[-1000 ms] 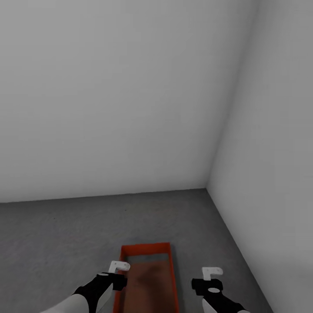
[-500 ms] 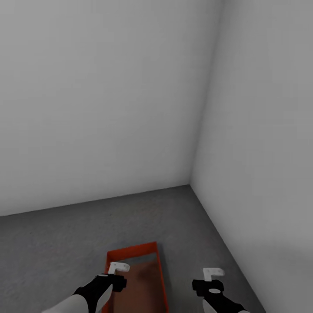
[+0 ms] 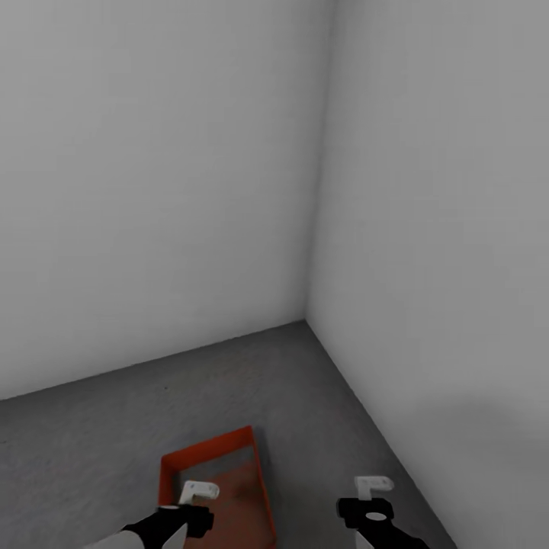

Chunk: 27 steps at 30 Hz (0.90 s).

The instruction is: Move the two storage containers from the living room to the garage. In the garage, place one container on the floor and stack the other container on top of it (either order is fine).

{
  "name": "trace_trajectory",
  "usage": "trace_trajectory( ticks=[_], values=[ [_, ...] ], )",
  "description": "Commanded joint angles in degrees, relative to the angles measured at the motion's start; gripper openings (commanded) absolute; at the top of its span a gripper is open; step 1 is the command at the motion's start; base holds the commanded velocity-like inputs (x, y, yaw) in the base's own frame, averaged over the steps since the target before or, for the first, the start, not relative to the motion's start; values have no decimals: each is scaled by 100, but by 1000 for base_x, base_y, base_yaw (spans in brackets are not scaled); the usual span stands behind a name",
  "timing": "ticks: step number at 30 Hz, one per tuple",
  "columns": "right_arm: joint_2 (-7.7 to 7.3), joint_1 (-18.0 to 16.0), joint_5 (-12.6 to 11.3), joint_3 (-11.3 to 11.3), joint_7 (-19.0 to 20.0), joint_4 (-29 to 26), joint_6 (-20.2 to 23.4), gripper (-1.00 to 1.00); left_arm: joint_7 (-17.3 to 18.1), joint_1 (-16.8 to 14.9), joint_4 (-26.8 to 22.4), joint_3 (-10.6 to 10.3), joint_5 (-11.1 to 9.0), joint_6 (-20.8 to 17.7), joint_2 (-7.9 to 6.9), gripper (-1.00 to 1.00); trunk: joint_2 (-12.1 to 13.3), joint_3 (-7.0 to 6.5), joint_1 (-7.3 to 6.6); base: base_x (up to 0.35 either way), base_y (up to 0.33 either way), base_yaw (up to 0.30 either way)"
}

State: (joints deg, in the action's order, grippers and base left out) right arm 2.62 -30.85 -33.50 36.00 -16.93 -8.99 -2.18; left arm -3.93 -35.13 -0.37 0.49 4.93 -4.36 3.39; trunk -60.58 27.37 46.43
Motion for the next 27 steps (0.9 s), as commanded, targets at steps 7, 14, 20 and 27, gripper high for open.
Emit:
trace_trajectory(
  ticks=[7, 14, 20, 27],
  values=[
    [11, -8, -64, 47, -19, 18, -17, 100, -20, 42, 26, 12, 36, 81, -44, 100, -4, 5, 0, 0, 0, -283],
    [27, -9, -61, 48, -13, 63, -18, 100, -17, 35, 28, 15, -163, 113, -155, 100, -4, 5, 0, 0, 0, -283],
    [36, -9, -64, 55, -4, 96, -11, 100, -4, 38, 28, 13, -403, 127, -304, 100, -4, 5, 0, 0, 0, -283],
    [37, -9, -63, 56, 6, 99, -3, 100, 6, 58, 30, 12, -430, 128, -329, 100, -4, -5, 0, 0, 0, -283]
  ],
)
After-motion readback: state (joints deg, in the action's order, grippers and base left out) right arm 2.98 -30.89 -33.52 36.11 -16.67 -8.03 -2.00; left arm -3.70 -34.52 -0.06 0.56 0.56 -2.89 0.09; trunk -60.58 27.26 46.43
